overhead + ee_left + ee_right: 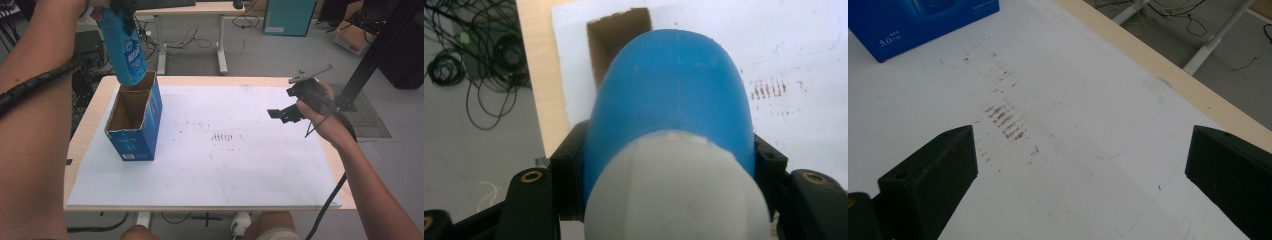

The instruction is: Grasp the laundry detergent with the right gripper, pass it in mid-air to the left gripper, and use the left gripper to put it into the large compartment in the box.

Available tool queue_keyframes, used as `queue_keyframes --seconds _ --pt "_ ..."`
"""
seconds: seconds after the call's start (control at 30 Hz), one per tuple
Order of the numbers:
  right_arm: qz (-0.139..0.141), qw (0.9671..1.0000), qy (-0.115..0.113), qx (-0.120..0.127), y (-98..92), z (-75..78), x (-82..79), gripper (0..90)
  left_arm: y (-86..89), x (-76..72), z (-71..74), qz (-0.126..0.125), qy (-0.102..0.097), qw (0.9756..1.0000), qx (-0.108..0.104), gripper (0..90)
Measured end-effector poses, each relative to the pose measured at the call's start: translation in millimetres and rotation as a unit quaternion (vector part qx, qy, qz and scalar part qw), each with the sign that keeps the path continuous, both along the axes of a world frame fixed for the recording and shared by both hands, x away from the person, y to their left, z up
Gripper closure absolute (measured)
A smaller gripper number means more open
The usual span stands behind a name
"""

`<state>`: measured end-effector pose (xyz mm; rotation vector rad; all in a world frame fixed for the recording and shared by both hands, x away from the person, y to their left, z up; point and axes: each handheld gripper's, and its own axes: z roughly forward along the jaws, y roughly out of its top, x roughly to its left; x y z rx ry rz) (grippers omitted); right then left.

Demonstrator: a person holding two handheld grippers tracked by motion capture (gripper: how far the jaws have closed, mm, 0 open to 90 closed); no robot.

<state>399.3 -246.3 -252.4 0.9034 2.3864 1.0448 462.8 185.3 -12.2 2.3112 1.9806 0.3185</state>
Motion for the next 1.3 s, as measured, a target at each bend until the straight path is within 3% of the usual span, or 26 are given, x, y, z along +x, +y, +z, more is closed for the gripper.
queue_keyframes --seconds 0.2,0.33,0.57,0.63,0.73,0.83,0.87,1.3 --pt "-0.001 0.9999 0.005 -0.010 -1.2 1.2 0.3 0.1 6.1 0.7 -2.4 0.023 0.000 0.9997 -0.003 37.1" --pt "-0.001 0.9999 0.010 -0.012 -1.7 1.3 0.1 0.2 13.8 1.4 -9.1 0.046 0.005 0.9987 -0.020 37.1" --pt "0.000 0.9999 0.008 -0.014 -2.9 -0.1 -0.4 0.1 15.8 4.4 -19.1 0.061 0.014 0.9980 -0.011 37.1" --pt "0.000 0.9999 0.008 -0.015 -3.0 0.1 -0.4 0.2 17.8 5.1 -20.2 0.052 0.014 0.9985 -0.006 37.1" --pt "0.000 0.9999 0.006 -0.014 -3.9 0.3 0.1 0.2 19.6 5.3 -25.6 0.065 0.014 0.9977 -0.014 37.1" --pt "0.001 0.9999 0.005 -0.014 -3.7 0.1 0.1 0.2 22.6 5.8 -28.8 0.059 0.014 0.9981 -0.008 37.1" --pt "0.001 0.9999 0.007 -0.014 -3.5 0.0 -0.2 0.2 22.0 5.6 -31.2 0.071 0.013 0.9973 -0.012 37.1" --pt "0.001 0.9998 0.006 -0.017 0.0 -0.3 -2.6 0.2 31.0 7.2 -59.1 0.061 0.028 0.9977 -0.007 37.1"
